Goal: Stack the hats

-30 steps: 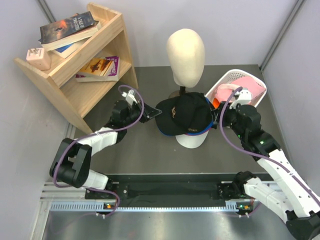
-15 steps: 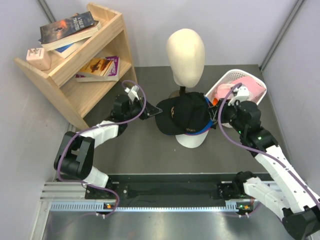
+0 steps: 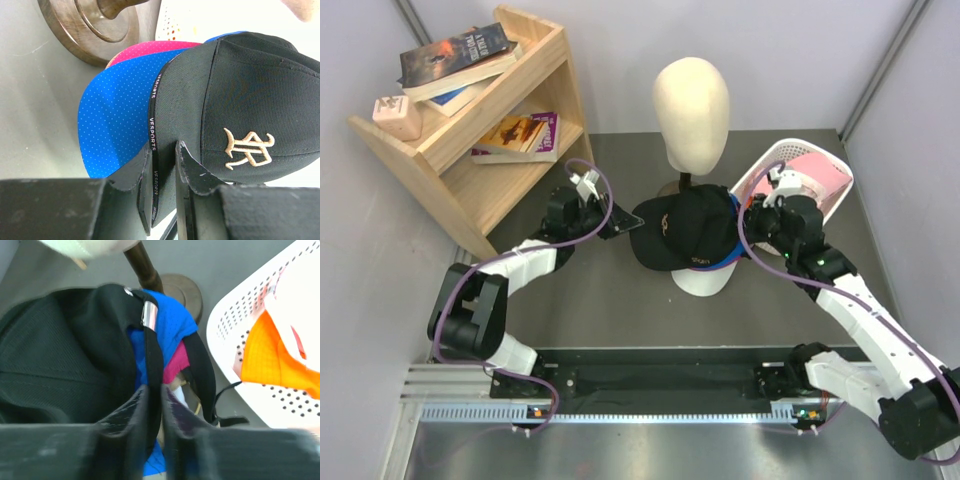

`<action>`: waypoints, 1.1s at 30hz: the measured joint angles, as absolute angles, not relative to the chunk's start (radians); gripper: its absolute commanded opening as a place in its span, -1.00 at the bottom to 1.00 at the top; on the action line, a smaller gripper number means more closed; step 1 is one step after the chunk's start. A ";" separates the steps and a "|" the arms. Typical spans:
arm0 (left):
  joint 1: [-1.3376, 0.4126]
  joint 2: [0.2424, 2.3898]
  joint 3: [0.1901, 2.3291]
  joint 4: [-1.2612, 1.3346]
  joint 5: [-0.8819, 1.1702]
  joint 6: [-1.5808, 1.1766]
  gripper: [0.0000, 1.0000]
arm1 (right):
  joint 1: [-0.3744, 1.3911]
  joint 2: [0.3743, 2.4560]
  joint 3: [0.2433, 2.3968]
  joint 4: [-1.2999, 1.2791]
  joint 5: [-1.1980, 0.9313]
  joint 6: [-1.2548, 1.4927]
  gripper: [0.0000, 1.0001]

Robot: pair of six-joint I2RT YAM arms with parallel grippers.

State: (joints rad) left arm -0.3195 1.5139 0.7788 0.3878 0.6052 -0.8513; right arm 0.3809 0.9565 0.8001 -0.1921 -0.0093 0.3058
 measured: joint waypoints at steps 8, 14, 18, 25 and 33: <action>-0.320 1.499 0.789 0.361 0.606 -0.832 -1.00 | 0.381 0.922 0.791 -0.216 0.040 0.295 -1.00; -0.322 1.493 0.792 0.360 0.613 -0.827 -1.00 | 0.381 0.882 0.791 -0.260 0.079 0.280 -1.00; -0.323 1.502 0.801 0.358 0.614 -0.828 -1.00 | 0.382 0.894 0.791 -0.262 0.102 0.279 -1.00; -0.323 1.550 0.838 0.342 0.619 -0.826 -1.00 | 0.375 0.961 0.777 -0.232 0.138 0.279 -1.00; -0.323 1.569 0.859 0.318 0.621 -0.813 -0.53 | 0.366 0.988 0.764 -0.197 0.145 0.281 -1.00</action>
